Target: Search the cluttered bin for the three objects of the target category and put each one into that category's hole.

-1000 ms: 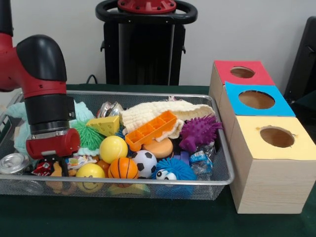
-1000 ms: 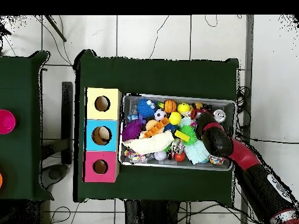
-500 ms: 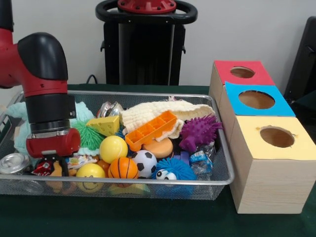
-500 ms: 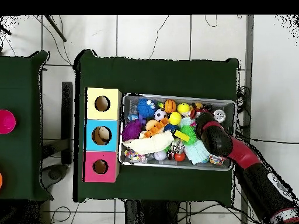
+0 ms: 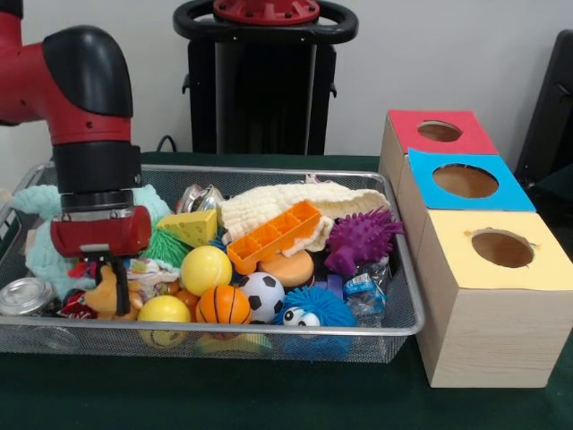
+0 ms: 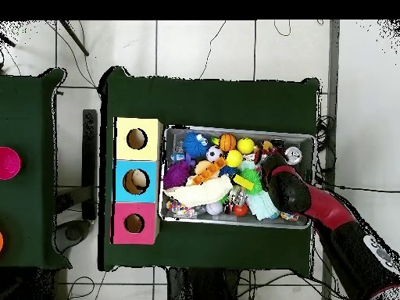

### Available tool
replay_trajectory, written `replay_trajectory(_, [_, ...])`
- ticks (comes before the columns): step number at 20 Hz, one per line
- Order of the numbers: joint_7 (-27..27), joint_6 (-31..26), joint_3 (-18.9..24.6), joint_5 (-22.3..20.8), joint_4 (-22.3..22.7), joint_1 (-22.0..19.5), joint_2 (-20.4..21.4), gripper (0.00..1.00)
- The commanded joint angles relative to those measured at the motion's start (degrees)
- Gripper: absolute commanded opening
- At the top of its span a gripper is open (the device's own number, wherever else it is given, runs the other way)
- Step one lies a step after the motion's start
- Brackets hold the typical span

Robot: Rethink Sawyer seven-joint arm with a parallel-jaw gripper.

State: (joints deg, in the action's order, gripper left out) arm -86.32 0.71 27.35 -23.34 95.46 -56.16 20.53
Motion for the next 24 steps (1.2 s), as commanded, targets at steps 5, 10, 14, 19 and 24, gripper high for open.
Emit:
replay_trajectory(5, [-13.7, 1.9, -4.6, 3.2, 7.8, 2.0, 7.5, 0.00])
replay_trajectory(10, [-14.5, 1.7, -5.5, 4.7, 11.1, 3.0, 12.4, 0.00])
replay_trajectory(14, [-14.8, 1.2, -5.8, 5.9, 12.5, 4.0, 15.7, 0.00])
replay_trajectory(19, [-15.6, 0.7, -6.7, 8.2, 15.0, 5.9, 20.2, 0.00])
replay_trajectory(24, [-16.5, 0.5, -8.2, 10.3, 16.8, 8.5, 23.2, 0.00])
